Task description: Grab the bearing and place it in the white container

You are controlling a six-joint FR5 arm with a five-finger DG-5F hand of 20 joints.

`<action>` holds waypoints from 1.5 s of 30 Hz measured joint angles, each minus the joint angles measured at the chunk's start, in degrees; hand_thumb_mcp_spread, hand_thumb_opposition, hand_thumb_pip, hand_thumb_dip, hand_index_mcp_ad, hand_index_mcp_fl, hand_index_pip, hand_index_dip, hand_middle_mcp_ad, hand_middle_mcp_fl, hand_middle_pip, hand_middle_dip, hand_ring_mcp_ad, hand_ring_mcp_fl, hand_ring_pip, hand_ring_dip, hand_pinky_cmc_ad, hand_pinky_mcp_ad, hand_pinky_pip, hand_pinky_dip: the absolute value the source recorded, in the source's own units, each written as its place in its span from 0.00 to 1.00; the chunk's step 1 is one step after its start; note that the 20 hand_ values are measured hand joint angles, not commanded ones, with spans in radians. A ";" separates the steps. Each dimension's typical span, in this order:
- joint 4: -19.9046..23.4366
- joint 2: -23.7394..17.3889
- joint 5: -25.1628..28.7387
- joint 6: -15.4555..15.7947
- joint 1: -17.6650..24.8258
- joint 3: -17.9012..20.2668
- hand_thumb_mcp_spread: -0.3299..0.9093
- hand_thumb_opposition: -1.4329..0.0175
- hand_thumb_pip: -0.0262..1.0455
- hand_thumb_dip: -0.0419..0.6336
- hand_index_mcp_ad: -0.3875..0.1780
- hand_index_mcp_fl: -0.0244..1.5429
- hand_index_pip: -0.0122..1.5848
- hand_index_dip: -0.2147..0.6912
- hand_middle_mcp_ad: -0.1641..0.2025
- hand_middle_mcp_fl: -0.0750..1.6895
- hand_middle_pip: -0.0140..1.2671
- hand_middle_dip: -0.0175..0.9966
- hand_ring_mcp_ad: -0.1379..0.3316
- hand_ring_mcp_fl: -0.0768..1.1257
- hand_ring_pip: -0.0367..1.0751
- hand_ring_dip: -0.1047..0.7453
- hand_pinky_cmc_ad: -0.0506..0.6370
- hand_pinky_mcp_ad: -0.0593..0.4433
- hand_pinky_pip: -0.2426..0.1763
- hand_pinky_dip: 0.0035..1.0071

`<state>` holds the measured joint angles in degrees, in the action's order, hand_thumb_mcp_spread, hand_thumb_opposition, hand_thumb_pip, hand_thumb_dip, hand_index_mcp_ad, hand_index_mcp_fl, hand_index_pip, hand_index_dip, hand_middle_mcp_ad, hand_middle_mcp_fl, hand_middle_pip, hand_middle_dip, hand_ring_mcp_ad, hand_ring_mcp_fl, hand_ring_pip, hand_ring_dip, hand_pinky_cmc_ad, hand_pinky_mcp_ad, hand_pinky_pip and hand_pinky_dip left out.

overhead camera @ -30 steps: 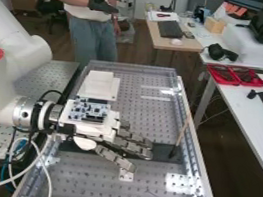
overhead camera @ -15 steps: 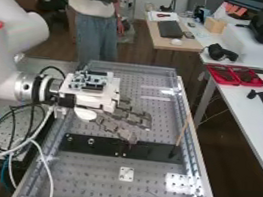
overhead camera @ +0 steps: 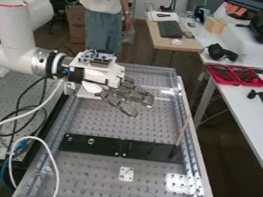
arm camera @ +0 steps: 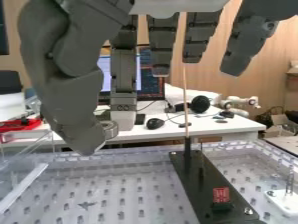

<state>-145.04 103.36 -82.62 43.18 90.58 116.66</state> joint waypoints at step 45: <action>2.28 -12.12 23.41 -5.71 29.84 16.53 0.62 0.39 0.50 0.53 0.48 0.23 0.85 0.48 0.63 0.12 0.11 0.22 0.54 0.07 0.12 0.22 0.60 0.70 0.55 0.19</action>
<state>-142.77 91.24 -59.22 37.46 120.42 133.18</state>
